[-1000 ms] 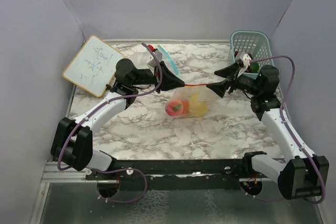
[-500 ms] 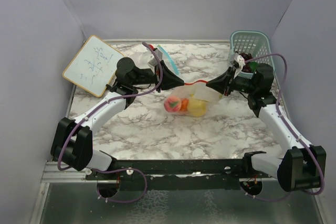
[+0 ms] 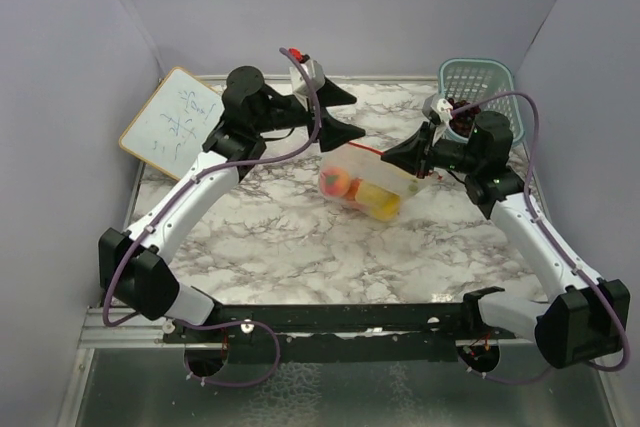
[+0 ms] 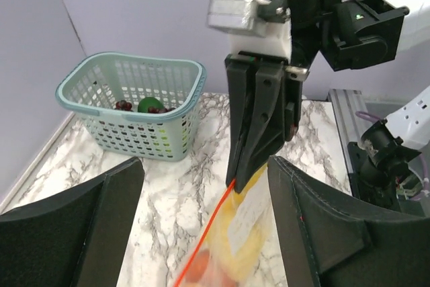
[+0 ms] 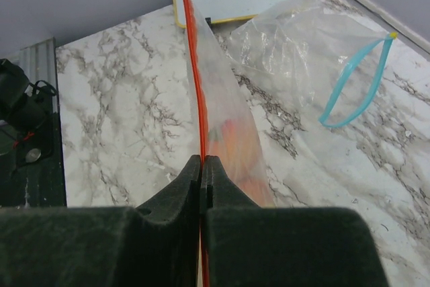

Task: Open the zip-top bag and remove the fake food
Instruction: Pick up the zipper food storage bag at the center of the board.

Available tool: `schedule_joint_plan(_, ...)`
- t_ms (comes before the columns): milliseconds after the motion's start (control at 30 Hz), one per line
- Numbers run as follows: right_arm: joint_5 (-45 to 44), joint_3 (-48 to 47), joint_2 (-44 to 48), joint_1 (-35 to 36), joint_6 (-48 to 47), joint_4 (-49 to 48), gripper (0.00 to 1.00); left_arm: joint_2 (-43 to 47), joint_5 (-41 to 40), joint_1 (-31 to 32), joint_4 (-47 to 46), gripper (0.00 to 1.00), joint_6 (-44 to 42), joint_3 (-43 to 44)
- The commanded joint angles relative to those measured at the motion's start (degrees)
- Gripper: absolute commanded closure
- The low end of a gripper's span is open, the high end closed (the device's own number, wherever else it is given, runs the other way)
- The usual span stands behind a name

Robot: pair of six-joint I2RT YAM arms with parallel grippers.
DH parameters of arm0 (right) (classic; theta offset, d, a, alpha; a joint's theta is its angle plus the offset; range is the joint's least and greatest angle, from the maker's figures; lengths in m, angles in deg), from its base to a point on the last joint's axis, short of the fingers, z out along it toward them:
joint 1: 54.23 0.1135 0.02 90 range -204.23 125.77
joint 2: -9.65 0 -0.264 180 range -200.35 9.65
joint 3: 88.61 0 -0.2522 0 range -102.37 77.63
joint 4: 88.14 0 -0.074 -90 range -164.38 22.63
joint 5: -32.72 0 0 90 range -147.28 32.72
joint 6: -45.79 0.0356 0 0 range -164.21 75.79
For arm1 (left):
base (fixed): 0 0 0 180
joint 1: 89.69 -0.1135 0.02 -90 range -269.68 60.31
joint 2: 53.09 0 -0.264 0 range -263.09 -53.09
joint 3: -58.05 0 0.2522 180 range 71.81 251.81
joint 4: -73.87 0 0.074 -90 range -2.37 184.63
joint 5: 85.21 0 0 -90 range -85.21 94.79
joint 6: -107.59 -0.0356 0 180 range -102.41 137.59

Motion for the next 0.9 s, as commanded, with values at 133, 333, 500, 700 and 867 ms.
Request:
schedule_joint_plan(133,0.63,-3.18,-0.72,1.21,-1.01,2.44,0.98,-6.05,4.27,5.82,17.19,0.23,-22.26,4.01)
schedule_joint_plan(333,1.65,-3.37,-0.2,1.34,-0.56,2.28,0.98,-10.56,6.86,7.83,29.43,0.24,-31.98,8.53)
schedule_joint_plan(500,2.64,-2.4,0.03,1.34,0.25,1.1,0.98,-12.34,4.12,9.43,33.27,0.43,-35.97,9.82)
schedule_joint_plan(700,2.61,-2.17,0.47,1.35,0.29,1.16,0.98,-13.45,4.04,9.43,31.92,0.99,-34.15,10.79)
schedule_joint_plan(867,0.67,0.07,2.64,1.35,2.83,-2.93,0.78,-11.97,5.5,9.42,30.04,1.0,-33.35,9.3)
